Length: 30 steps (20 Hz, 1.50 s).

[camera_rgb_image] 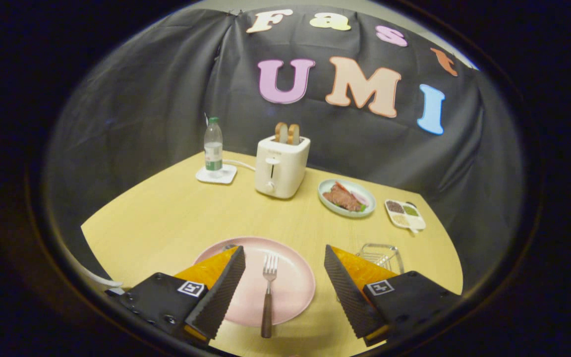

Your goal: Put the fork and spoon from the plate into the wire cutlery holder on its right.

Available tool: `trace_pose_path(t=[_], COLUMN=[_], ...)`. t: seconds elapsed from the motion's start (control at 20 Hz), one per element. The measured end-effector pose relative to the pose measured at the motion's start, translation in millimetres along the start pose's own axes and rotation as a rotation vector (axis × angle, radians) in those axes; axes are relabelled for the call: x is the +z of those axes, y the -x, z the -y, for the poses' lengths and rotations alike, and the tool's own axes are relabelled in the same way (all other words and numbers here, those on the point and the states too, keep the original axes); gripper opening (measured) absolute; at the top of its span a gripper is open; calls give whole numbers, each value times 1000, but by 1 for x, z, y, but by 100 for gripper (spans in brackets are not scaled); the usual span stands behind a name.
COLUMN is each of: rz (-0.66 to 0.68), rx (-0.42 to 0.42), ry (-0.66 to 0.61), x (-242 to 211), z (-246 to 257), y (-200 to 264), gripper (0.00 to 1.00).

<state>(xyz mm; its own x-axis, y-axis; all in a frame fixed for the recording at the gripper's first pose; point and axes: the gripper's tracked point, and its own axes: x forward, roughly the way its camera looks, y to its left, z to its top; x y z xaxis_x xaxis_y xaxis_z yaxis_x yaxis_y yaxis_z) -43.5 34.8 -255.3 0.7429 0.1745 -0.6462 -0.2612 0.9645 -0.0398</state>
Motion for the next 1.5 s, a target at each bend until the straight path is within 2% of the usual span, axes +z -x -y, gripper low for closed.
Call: trace_pose_path(t=[0.6,1.0,1.05,1.1,1.2,1.35,1.5], rz=[-255,-338,-337,-337,-357,-396,-403], rx=[34,56,22,33,45,53,83], ry=[53,63,79,77,72,80,95], x=[-92,-113,-114,-120,-117,-116,-101], z=[-13,-26,-21,-22,-24,-24,-23], y=[-29,-34,-34,-48,-36,-31,-21], gripper=[100,47,40,33,19,12,12])
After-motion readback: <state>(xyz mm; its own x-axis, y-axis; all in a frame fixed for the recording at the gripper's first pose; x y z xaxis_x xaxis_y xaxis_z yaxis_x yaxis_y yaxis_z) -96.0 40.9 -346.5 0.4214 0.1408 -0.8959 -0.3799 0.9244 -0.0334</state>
